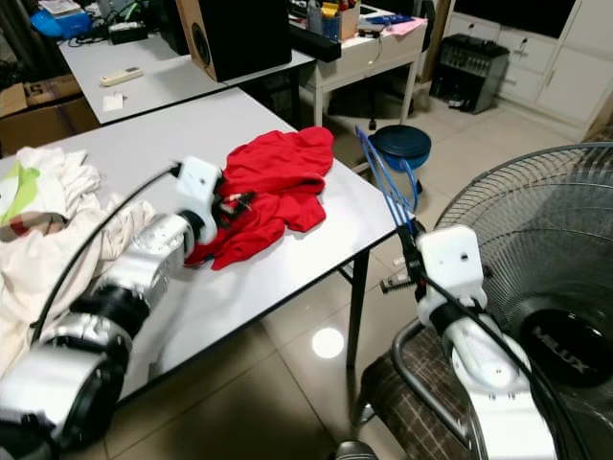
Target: Hang hanger
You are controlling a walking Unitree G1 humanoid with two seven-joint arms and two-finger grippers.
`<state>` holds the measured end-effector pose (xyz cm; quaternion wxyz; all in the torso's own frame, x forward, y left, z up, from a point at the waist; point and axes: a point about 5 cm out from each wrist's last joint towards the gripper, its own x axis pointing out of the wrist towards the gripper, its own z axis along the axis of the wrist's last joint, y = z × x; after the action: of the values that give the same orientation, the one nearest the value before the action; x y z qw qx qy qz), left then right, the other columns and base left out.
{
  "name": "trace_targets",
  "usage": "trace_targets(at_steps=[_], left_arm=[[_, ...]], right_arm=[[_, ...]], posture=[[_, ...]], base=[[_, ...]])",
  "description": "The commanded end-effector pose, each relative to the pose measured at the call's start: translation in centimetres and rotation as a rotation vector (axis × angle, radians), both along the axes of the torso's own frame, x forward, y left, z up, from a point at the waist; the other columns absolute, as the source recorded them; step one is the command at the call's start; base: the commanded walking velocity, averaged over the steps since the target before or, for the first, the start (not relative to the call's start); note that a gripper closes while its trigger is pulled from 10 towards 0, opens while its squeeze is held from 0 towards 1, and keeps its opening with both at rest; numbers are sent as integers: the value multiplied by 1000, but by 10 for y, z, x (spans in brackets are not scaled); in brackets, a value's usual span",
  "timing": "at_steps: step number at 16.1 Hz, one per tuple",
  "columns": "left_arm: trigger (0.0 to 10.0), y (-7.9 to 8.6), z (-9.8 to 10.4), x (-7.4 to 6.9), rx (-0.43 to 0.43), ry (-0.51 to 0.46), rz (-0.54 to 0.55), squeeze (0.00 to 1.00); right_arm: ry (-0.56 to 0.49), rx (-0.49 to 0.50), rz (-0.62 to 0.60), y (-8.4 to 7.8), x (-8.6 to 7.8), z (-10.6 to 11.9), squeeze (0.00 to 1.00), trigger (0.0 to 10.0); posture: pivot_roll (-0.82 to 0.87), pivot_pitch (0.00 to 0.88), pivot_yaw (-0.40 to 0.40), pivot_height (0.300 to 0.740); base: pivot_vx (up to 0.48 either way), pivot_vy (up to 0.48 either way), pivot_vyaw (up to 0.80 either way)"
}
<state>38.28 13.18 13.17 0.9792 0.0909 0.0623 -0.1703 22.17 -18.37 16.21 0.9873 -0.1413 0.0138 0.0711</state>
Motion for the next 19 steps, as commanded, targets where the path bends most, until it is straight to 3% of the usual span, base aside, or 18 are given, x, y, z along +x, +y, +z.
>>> trace_targets(at_steps=[1, 3, 5, 6, 7, 9, 11, 14, 19], left_arm=[[10000, 7, 3, 3, 2, -9, 42, 0], [10000, 4, 0, 3, 11, 7, 36, 0], [10000, -3, -13, -1, 8, 82, -34, 0], [8980, -3, -15, -2, 1, 91, -31, 0], [7725, -2, -16, -2, 1, 97, -26, 0], [0, 6, -22, -3, 56, 120, 14, 0], [0, 11, -30, -6, 92, 157, 31, 0], [0, 5, -37, -10, 27, 207, -27, 0], [0, 9, -41, -10, 26, 248, 25, 0]], right_arm=[[-20, 1, -6, 2, -2, 5, 0, 10000], [-8, 5, -20, 1, -7, 1, 0, 10000], [-6, 5, -36, -2, -9, 2, 0, 10000], [-5, 5, -38, -2, -9, 2, 0, 10000], [-4, 5, -38, -2, -9, 1, 0, 10000], [-2, 0, -23, 0, -8, 1, 0, 10000], [-6, 1, -18, 0, -5, 2, 0, 10000], [-8, -1, -9, 2, -3, 2, 0, 10000], [-11, -10, -8, 1, -2, 3, 0, 10000]], posture=[[-189, 0, 124, 740], [-201, 0, 138, 740], [-206, 0, 143, 740], [-203, 0, 138, 740], [-202, 0, 137, 740], [-197, 0, 132, 740], [-192, 0, 128, 740], [-189, 0, 121, 740], [-192, 0, 121, 740]], base=[[0, 0, 0], [0, 0, 0], [0, 0, 0], [0, 0, 0], [0, 0, 0], [0, 0, 0], [0, 0, 0], [0, 0, 0], [0, 0, 0]])
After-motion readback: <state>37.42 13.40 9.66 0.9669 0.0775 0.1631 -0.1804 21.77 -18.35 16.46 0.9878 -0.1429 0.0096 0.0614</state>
